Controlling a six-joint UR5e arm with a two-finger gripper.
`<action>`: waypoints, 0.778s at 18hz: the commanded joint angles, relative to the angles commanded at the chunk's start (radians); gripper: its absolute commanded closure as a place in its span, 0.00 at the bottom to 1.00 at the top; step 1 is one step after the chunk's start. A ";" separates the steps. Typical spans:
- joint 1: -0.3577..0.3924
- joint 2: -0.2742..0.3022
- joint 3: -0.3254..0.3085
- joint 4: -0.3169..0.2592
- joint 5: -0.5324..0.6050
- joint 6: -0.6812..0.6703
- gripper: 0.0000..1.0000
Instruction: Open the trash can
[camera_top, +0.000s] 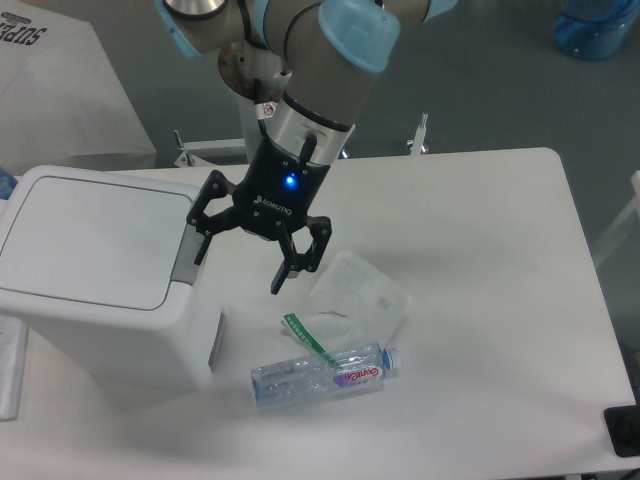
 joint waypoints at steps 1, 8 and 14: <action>-0.003 0.000 0.000 0.000 0.005 0.000 0.00; -0.003 -0.003 -0.002 0.000 0.008 0.000 0.00; -0.003 -0.002 0.011 -0.003 0.008 -0.002 0.00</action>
